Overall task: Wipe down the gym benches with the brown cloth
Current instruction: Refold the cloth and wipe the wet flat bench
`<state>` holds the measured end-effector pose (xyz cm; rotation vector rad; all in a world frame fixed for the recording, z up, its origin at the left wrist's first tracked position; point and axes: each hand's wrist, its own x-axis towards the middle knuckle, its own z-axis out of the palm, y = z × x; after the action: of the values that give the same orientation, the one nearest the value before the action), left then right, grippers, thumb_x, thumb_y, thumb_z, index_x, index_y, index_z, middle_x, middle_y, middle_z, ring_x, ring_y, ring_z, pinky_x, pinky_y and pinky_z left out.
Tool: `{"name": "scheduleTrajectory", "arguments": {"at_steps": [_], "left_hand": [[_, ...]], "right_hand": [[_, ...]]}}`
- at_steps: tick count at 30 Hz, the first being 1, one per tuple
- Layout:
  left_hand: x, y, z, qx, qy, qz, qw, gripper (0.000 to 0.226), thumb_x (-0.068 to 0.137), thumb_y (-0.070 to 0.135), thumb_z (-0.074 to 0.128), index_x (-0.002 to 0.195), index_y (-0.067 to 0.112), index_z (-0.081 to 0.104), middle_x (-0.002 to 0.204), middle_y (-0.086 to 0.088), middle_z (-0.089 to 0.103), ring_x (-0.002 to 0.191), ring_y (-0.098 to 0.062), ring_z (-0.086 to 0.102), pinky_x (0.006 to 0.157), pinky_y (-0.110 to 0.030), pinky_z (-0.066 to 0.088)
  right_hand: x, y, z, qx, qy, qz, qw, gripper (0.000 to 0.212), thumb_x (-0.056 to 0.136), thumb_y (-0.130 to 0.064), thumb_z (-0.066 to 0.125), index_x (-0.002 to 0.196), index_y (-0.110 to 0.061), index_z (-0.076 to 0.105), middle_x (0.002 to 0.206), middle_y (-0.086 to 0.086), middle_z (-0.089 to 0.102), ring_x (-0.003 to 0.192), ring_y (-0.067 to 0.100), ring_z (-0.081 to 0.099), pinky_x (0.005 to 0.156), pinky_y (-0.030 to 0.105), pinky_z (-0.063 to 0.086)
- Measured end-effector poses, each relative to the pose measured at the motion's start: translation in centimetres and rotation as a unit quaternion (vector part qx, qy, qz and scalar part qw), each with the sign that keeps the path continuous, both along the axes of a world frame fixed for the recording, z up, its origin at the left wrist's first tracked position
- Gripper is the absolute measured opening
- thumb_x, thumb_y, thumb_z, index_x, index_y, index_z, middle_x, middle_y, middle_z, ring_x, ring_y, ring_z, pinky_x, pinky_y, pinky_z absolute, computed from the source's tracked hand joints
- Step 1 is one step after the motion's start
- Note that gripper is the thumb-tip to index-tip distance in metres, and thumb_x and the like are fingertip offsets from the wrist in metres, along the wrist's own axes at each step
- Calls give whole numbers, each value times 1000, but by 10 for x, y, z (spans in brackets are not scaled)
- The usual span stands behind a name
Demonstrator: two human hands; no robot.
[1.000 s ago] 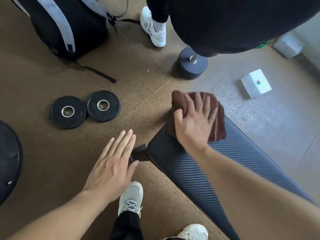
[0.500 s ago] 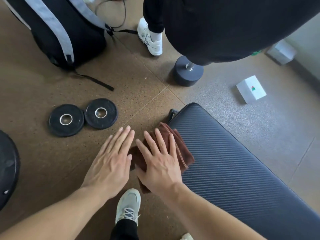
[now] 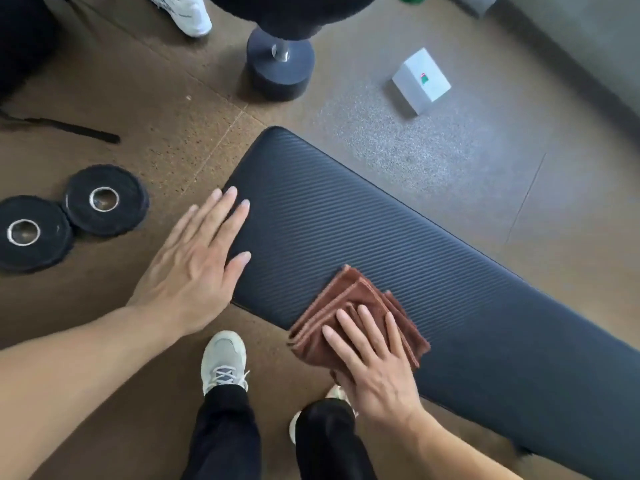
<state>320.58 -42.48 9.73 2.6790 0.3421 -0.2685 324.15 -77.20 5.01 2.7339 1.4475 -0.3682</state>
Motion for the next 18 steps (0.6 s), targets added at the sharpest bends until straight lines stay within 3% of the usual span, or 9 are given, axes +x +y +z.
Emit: {"name": "scheduleTrajectory", "arguments": {"at_steps": [2, 3, 6, 8, 9, 10, 14, 16, 18], "left_hand": [[20, -23, -6, -5, 42, -33, 999, 69, 103, 53, 15, 164, 25, -3, 173, -1, -11, 158, -17, -17, 125, -32, -19], [26, -33, -12, -4, 81, -39, 996, 71, 102, 58, 9, 162, 26, -14, 170, -2, -24, 155, -19, -28, 123, -36, -24], [34, -49, -28, 27, 184, -57, 981, 89, 91, 74, 4, 146, 25, -45, 149, -6, -57, 139, -28, -53, 111, -48, -36], [36, -50, -29, 32, 189, -58, 980, 93, 88, 77, 7, 140, 25, -50, 142, -6, -63, 134, -29, -57, 105, -47, -40], [36, -49, -27, 20, 197, -61, 978, 93, 88, 76, 8, 140, 25, -50, 142, -5, -64, 133, -28, -58, 104, -47, -41], [35, -49, -24, 14, 206, -63, 976, 93, 89, 76, 9, 140, 26, -51, 142, -4, -64, 133, -28, -59, 104, -47, -41], [32, -45, -28, -32, 181, -43, 982, 85, 95, 68, 14, 142, 32, -46, 145, 2, -61, 136, -23, -56, 106, -42, -41], [25, -39, -38, -26, 118, -33, 992, 84, 102, 53, 32, 151, 34, -34, 155, 7, -50, 146, -21, -44, 113, -40, -36], [26, -32, -48, -31, 109, -25, 993, 81, 101, 45, 40, 161, 33, -13, 166, 6, -33, 156, -27, -26, 125, -50, -16]], "right_hand": [[-12, -73, 11, -31, 9, -177, 984, 76, 93, -50, 55, 162, -26, 33, 170, 4, 32, 160, 34, 21, 123, 67, 20], [-18, -98, 18, -45, 18, -293, 955, 75, 93, -52, 49, 161, -22, 34, 169, 8, 33, 159, 35, 22, 123, 68, 18], [-14, -103, 19, -7, 26, -590, 807, 80, 94, -59, 27, 166, -23, 23, 174, 7, 23, 162, 27, 11, 128, 64, 8], [-4, -65, 14, 27, 11, -674, 738, 82, 92, -61, 23, 166, -24, 23, 176, 3, 18, 163, 24, 5, 130, 58, 1], [-3, -41, 13, 35, 0, -683, 729, 81, 93, -60, 23, 166, -25, 23, 176, 2, 17, 164, 23, 3, 131, 56, -1], [-6, -14, 13, 41, -5, -664, 747, 78, 95, -59, 25, 166, -28, 21, 176, -1, 15, 164, 21, 1, 131, 54, -2], [-28, 91, 14, 43, 42, -425, 903, 69, 101, -52, 40, 166, -32, 26, 176, -6, 13, 164, 20, -4, 131, 53, -4], [-21, 116, 15, 41, 70, -362, 929, 69, 101, -50, 41, 165, -33, 23, 177, -6, 11, 163, 23, -8, 129, 54, -5], [-11, 113, 14, 40, 93, -313, 944, 70, 101, -49, 44, 166, -33, 23, 177, -6, 11, 163, 23, -9, 129, 56, -4]]}}
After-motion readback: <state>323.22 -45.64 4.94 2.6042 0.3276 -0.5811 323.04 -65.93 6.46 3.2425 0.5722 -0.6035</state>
